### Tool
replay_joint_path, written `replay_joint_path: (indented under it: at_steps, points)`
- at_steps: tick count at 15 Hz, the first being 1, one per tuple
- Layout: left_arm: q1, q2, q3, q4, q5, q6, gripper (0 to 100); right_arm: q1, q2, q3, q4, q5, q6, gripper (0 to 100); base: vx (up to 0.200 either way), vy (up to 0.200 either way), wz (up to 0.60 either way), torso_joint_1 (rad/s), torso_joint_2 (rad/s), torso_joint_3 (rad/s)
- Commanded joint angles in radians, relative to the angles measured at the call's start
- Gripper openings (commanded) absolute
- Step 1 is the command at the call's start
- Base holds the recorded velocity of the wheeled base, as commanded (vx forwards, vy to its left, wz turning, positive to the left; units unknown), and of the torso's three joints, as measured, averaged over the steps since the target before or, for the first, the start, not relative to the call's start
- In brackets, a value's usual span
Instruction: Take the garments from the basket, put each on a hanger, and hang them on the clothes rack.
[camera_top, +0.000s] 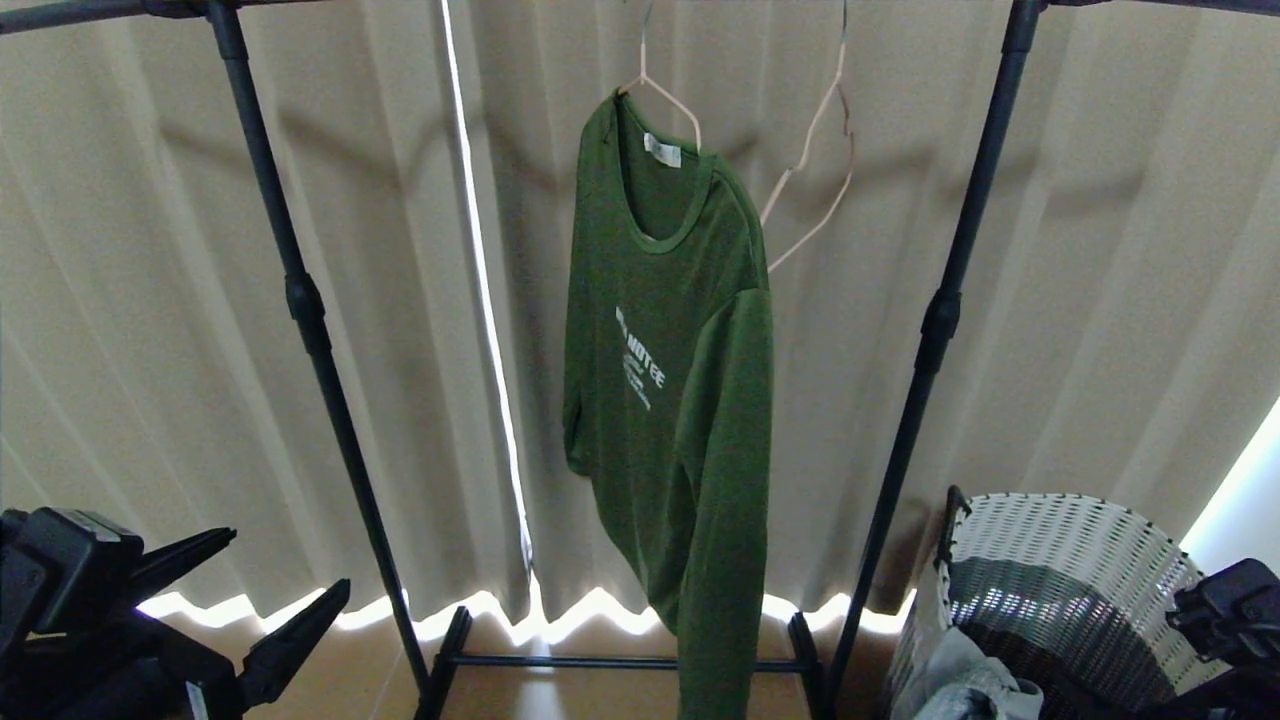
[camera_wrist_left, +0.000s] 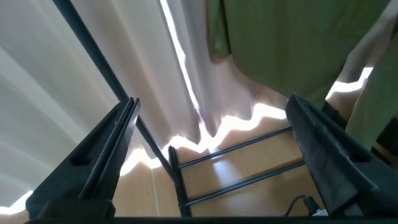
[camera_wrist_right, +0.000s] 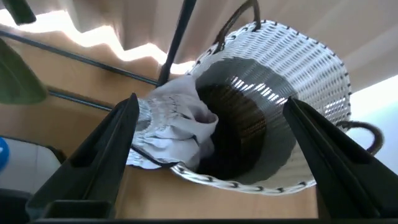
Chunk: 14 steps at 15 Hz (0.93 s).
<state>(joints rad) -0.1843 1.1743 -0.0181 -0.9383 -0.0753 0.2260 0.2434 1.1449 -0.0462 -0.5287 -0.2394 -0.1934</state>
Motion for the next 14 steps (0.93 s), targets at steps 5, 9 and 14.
replay_joint_path:
  at_steps: [5, 9, 14]
  points:
    - [-0.017, -0.042, 0.003, 0.0, -0.001, 0.003, 100, -0.003, 0.418, -0.115, 0.01, -0.001, -0.172, 100, 0.0, 0.0, 0.0, 0.0, 0.0, 0.0]
    - [-0.017, -0.051, 0.0, 0.0, -0.001, 0.001, 100, 0.022, 0.61, -0.221, 0.026, -0.008, -0.196, 100, 0.0, 0.0, 0.0, 0.0, 0.0, 0.0]
    - [-0.017, -0.05, 0.0, 0.0, -0.001, 0.001, 100, 0.027, 0.65, -0.311, 0.208, -0.012, -0.195, 100, 0.0, 0.0, 0.0, 0.0, 0.0, 0.0]
